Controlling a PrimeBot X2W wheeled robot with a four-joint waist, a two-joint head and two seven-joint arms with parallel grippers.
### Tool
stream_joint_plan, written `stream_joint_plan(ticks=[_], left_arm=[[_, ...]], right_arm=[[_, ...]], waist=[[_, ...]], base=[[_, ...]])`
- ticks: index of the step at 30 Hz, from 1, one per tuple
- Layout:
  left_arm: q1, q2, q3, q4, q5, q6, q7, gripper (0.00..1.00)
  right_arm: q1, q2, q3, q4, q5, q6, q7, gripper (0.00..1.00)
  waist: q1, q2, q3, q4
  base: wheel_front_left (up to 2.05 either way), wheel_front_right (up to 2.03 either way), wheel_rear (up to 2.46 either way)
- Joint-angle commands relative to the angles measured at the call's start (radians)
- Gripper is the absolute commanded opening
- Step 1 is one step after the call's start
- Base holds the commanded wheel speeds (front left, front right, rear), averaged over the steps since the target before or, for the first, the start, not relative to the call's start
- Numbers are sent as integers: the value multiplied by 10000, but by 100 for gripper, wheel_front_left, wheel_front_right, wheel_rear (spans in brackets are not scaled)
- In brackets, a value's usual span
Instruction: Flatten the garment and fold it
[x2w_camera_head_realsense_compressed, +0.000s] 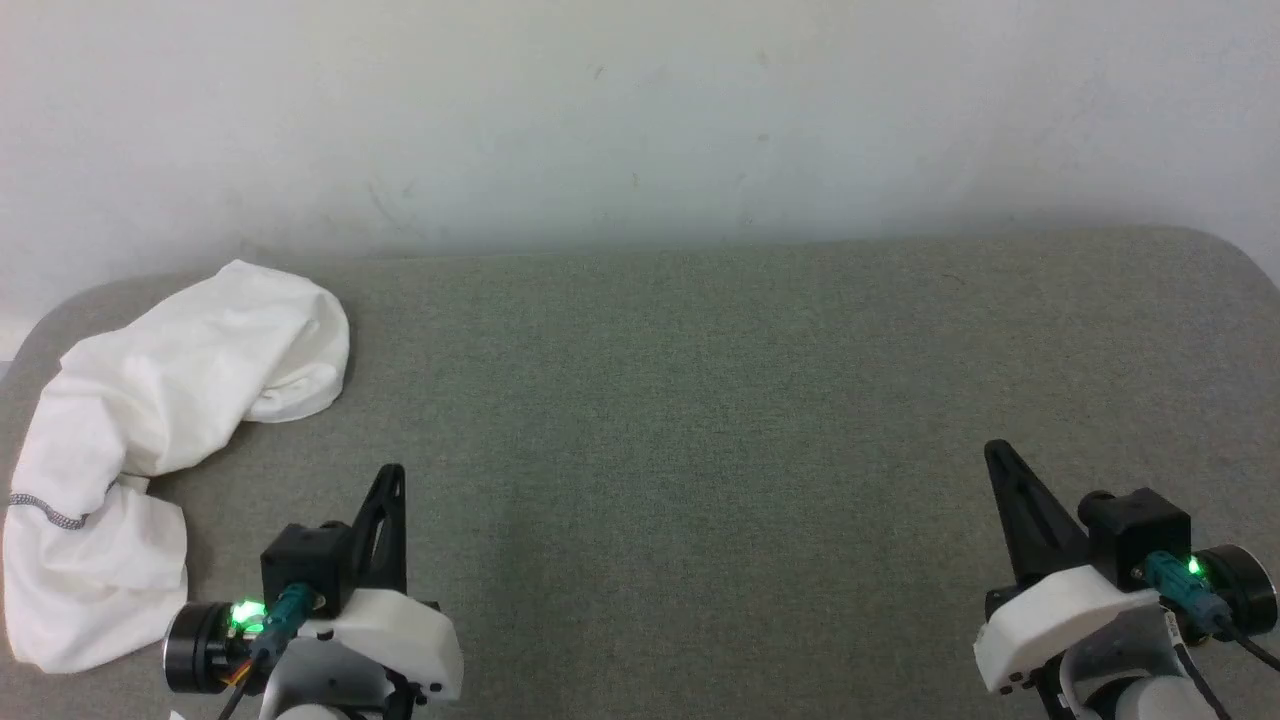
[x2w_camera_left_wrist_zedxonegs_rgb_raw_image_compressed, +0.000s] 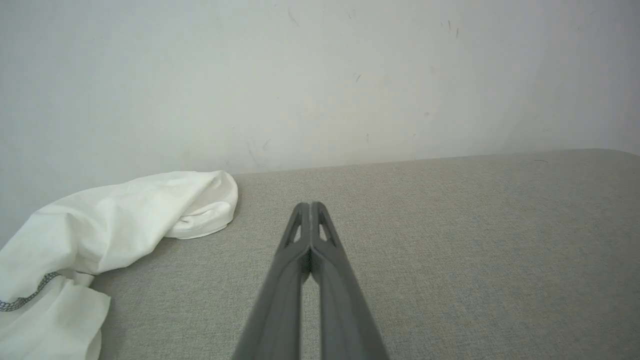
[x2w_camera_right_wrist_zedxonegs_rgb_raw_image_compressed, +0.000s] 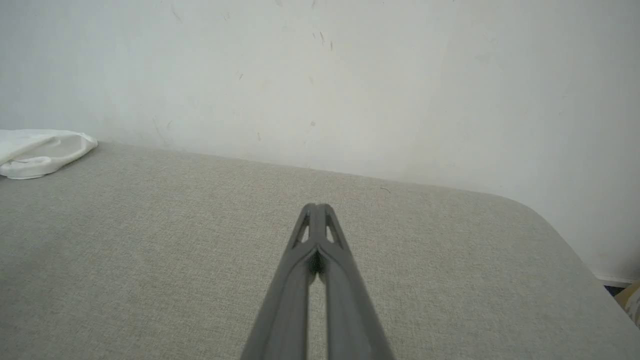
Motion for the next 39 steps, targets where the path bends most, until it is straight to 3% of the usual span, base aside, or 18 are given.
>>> stream_joint_plan(ticks=[1, 16, 17, 39], left_arm=[[-123, -22, 39, -53, 35, 66, 1, 0], [-123, -22, 39, -53, 35, 66, 1, 0], [0, 0, -1, 0, -2, 0, -1, 100], [-56, -2, -99, 113, -573, -69, -415, 100]], right_arm=[[-147, 38, 3, 1, -60, -9, -68, 0], [-147, 38, 3, 1, -60, -9, -68, 0], [0, 2, -1, 0, 1, 0, -4, 100], [151, 1, -136, 26, 397, -1, -415, 100]], waist=[[0, 0, 0, 0], [0, 0, 0, 0], [0, -2, 0, 0], [0, -2, -23, 157]], base=[[0, 0, 0], [0, 0, 0], [0, 0, 0], [0, 0, 0]])
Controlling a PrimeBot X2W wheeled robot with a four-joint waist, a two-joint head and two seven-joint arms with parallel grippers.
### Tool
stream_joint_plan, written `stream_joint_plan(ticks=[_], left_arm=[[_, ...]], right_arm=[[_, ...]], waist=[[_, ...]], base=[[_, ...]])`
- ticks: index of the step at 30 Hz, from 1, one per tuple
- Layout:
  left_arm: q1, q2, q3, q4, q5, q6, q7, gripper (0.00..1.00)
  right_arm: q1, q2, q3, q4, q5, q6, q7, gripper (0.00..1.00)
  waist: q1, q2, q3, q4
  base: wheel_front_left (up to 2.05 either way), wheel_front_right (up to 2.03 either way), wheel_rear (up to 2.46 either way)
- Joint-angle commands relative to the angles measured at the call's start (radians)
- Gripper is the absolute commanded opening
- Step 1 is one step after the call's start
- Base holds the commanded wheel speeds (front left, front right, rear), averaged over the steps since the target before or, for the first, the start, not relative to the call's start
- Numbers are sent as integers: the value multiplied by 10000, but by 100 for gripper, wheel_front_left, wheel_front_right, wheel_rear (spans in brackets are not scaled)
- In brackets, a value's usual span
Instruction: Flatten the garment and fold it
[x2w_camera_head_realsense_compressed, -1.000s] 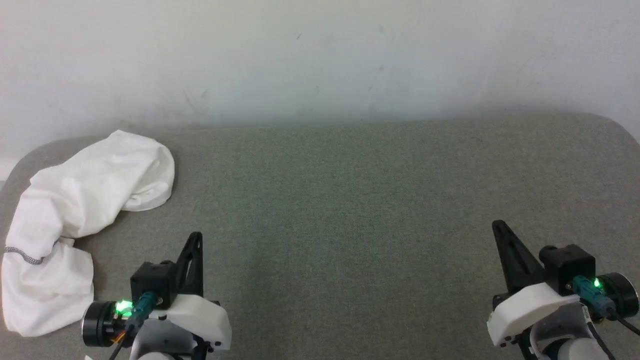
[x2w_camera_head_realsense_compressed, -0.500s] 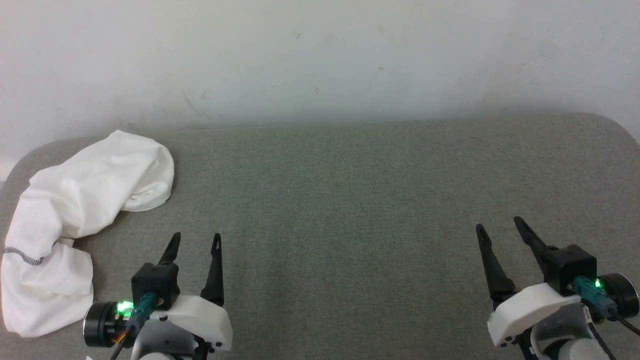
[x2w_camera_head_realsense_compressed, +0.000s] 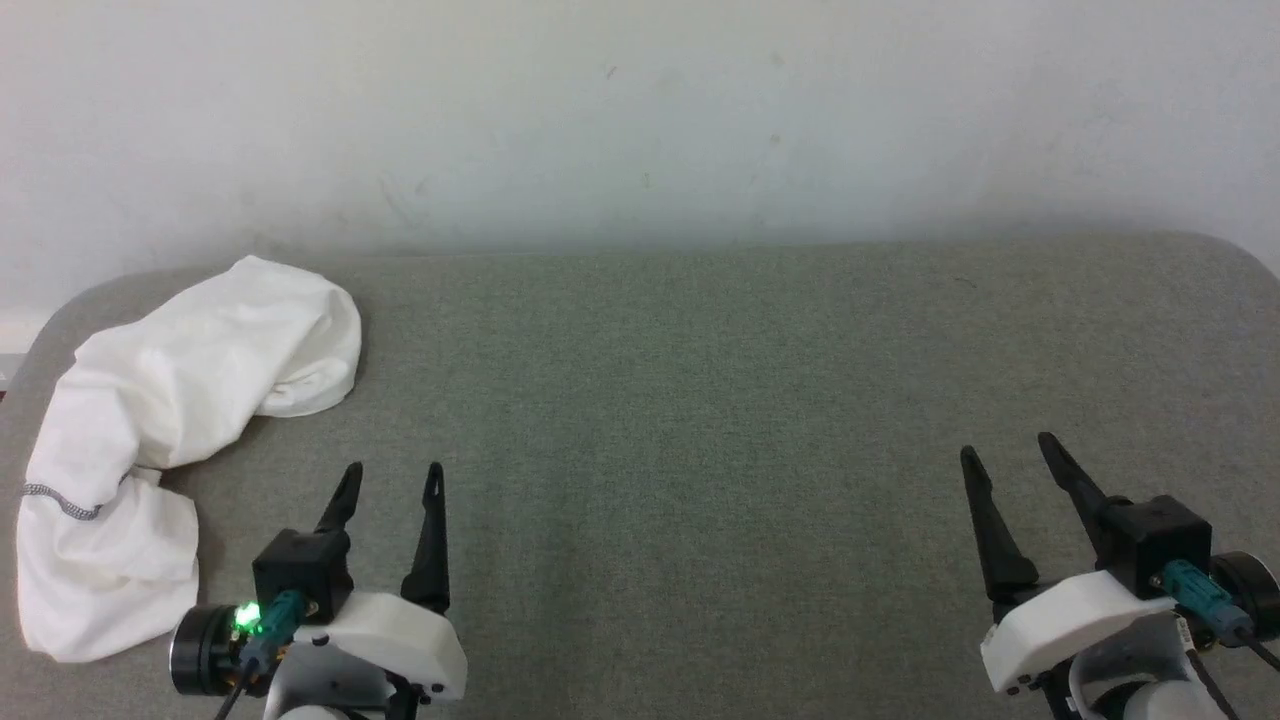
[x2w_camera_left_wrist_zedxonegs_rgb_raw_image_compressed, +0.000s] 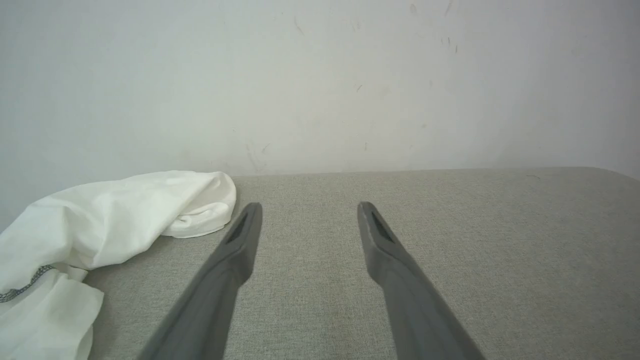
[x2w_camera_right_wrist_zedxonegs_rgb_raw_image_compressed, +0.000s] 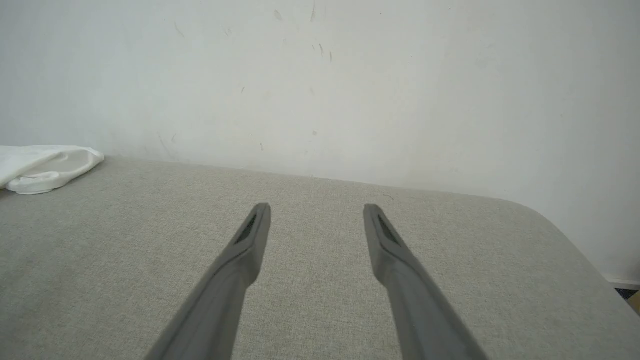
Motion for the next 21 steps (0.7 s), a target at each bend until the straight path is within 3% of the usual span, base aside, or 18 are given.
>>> stream_joint_plan(ticks=[1, 21], left_arm=[[-59, -4, -22, 41, -129, -56, -120, 100], [-39, -8, 283, 56, -704, -113, -538, 100]], right_arm=[[91, 9, -32, 16, 76, -2, -118, 100], [228, 16, 52, -72, 161, -3, -474, 100]], waist=[[0, 1, -13, 65], [0, 1, -101, 1110]], base=[[0, 0, 0], [0, 0, 0]])
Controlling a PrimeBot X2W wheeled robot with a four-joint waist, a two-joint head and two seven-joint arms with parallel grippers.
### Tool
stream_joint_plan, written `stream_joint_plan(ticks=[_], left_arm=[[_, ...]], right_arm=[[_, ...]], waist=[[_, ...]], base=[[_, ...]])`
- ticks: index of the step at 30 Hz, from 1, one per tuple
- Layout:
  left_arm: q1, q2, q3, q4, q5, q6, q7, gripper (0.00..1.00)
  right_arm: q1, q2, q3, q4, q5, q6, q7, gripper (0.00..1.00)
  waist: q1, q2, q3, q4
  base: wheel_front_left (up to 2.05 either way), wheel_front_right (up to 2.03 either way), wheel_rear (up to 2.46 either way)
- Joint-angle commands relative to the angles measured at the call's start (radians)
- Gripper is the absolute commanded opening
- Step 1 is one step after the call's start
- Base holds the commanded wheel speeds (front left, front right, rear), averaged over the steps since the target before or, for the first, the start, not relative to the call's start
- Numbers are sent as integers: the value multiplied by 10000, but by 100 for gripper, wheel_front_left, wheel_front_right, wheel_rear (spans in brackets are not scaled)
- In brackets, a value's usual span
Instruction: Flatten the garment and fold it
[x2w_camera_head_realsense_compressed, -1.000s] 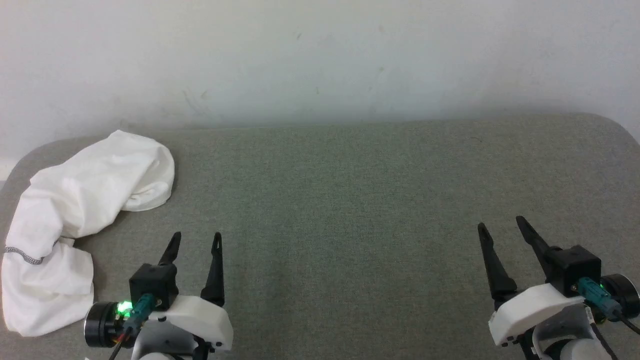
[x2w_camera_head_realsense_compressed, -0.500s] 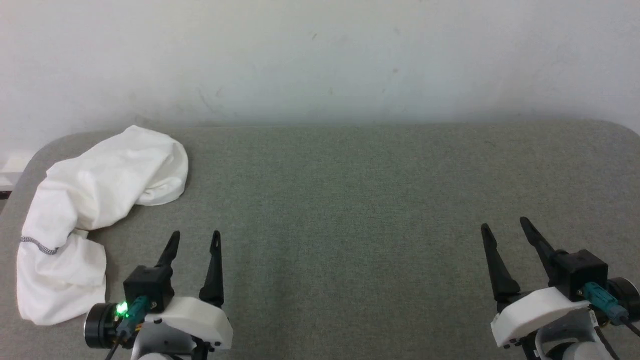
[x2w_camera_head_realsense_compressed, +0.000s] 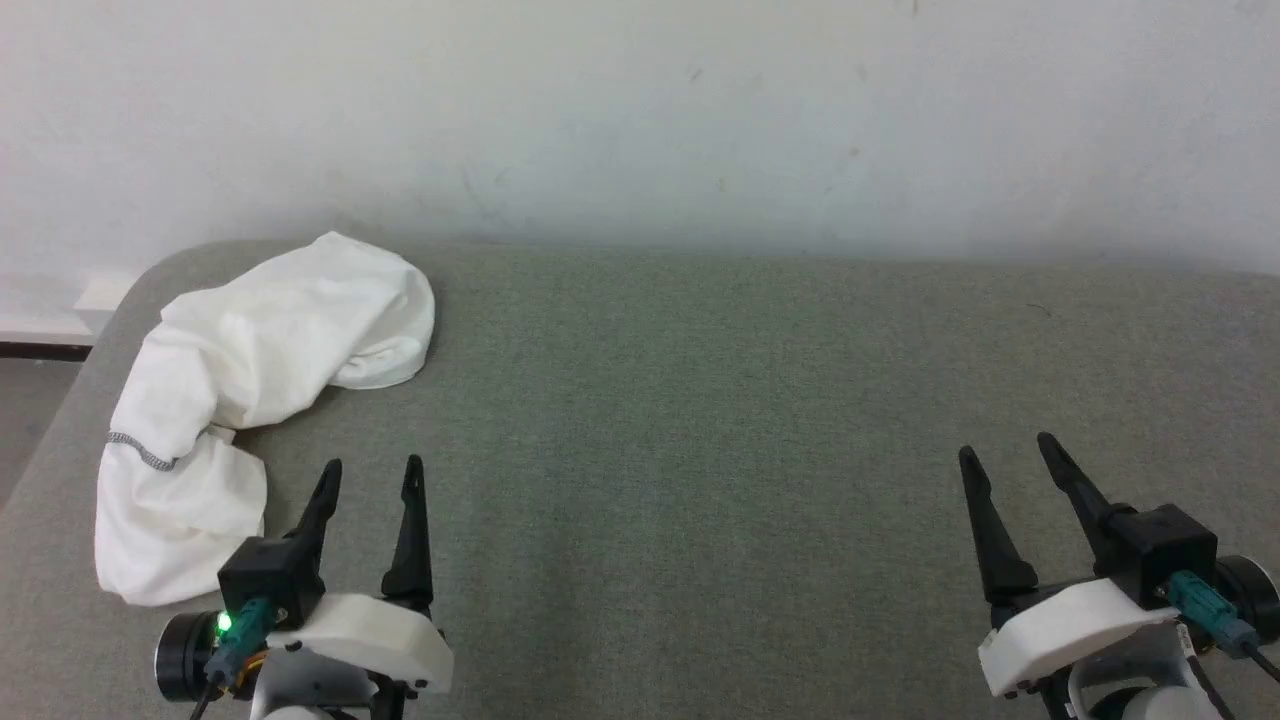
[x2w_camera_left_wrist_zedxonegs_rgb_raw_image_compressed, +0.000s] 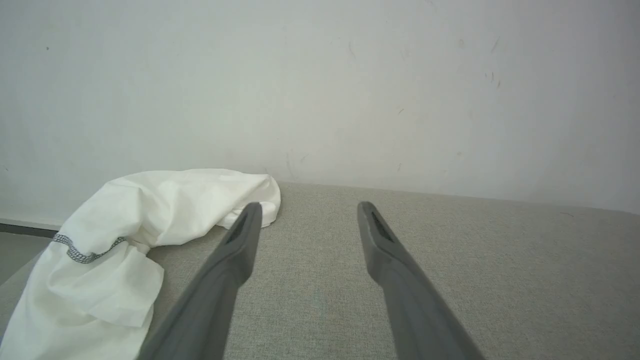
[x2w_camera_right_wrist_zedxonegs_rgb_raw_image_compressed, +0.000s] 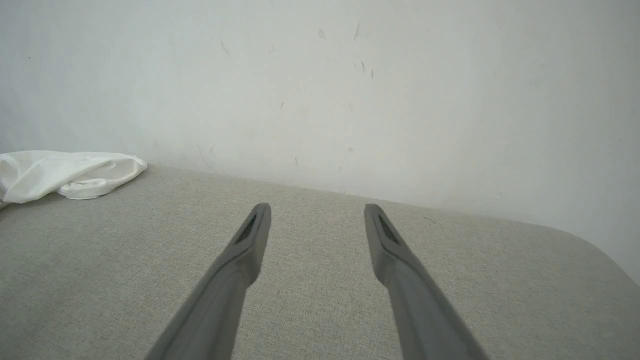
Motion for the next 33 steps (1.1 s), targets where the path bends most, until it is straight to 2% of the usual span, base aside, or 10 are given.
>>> stream_joint_plan(ticks=[1, 24, 33], left_arm=[[-38, -8, 88, 24, -131, -97, -124, 100], [-48, -13, 521, 235, -718, -155, -605, 100], [-146, -14, 761, 272, -986, -133, -793, 100]], right_arm=[[125, 15, 18, -67, 36, -3, -103, 100], [103, 23, 414, -317, 84, -5, -410, 100], [-20, 26, 614, -368, 97, -6, -516, 100]], waist=[[0, 1, 6, 248], [0, 1, 124, 2022], [0, 1, 265, 2482]], base=[[0, 0, 0], [0, 0, 0], [0, 0, 0]])
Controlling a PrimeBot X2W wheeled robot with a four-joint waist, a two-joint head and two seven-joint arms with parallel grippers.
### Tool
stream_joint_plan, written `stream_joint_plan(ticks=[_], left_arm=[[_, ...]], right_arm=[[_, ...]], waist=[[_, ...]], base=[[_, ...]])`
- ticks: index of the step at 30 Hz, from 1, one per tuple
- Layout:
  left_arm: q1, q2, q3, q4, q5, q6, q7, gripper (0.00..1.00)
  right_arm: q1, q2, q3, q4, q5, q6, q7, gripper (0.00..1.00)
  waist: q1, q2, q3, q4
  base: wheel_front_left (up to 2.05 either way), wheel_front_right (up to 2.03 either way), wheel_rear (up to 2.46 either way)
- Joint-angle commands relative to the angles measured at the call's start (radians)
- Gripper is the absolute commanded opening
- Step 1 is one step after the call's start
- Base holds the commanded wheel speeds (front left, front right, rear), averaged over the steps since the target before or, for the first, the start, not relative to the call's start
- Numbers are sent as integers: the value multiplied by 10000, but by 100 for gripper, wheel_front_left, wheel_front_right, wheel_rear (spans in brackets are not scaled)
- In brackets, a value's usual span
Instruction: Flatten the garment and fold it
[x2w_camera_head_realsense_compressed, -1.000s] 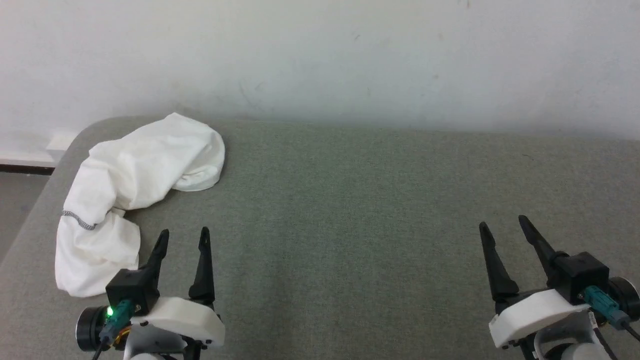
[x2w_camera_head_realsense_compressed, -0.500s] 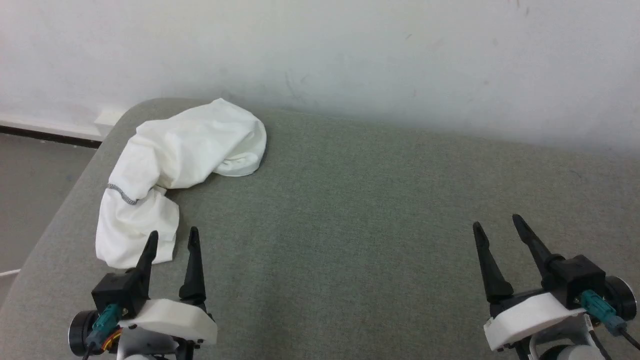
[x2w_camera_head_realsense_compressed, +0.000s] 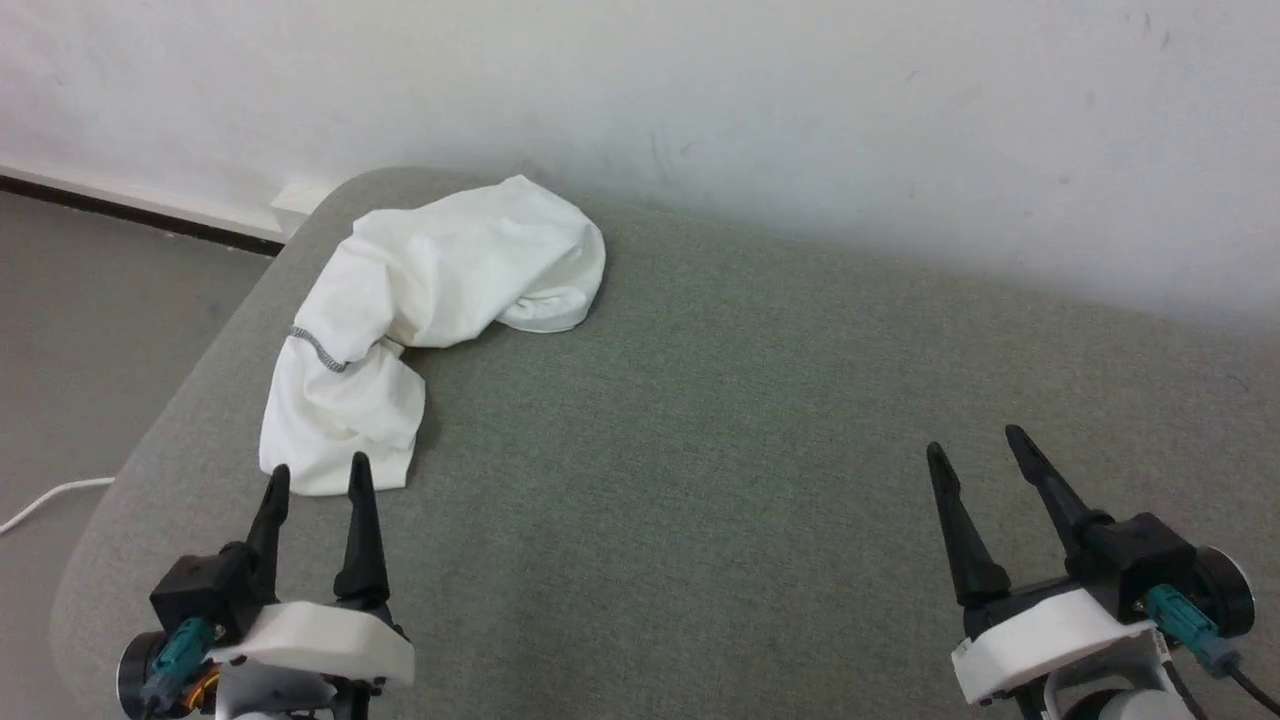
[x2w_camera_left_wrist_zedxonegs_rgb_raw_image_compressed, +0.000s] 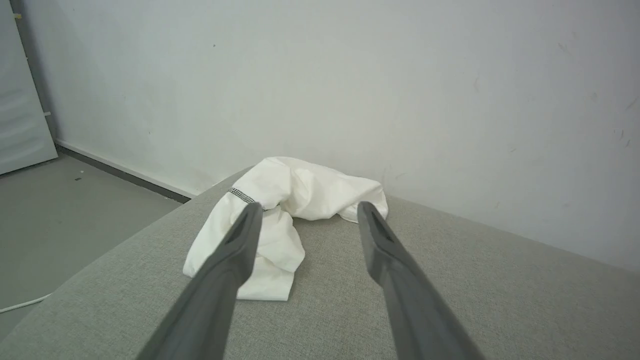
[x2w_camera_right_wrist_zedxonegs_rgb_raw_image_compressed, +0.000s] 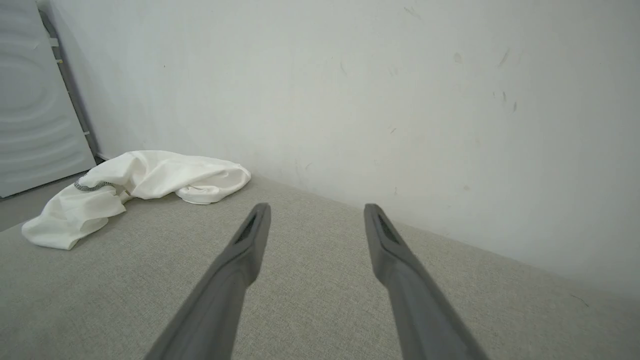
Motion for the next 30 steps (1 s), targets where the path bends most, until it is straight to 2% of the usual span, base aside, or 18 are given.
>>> stream_joint_plan(ticks=[1, 8, 16, 20, 23, 26, 30], left_arm=[[-172, -13, 141, 31, -123, -44, -137, 100], [-717, -14, 401, -3, 24, -199, -262, 100], [-2772, 219, 1110, -111, 7, -607, -430, 100], [-4019, 799, 1387, 388, -132, -728, -513, 100], [-4939, 1440, 1381, 1179, -324, -794, -398, 100], [-5892, 2129, 1304, 2135, -674, -847, 190, 100], [-7006, 2774, 1065, 3569, -1575, -900, 1273, 100]], right_arm=[[-130, 22, 83, -43, 76, -6, -81, 100], [-231, 24, 118, -166, 71, -6, -82, 100], [-707, 27, 183, -603, -241, -7, 216, 100], [-977, 28, 274, -755, -357, -7, 283, 100], [-1154, 10, 314, -813, -365, -7, 284, 100], [-1324, -20, 341, -866, -362, -7, 266, 100], [-1490, -43, 321, -937, -344, -8, 263, 100]], waist=[[0, 1, 106, 126], [0, 1, 420, 174], [0, 1, 1471, -158], [0, 1, 1975, -503], [0, 1, 2332, -775], [0, 1, 2703, -1029], [0, 2, 3232, -1256]], base=[[0, 0, 0], [0, 0, 0], [0, 0, 0], [0, 0, 0], [0, 0, 0], [0, 0, 0], [0, 0, 0]])
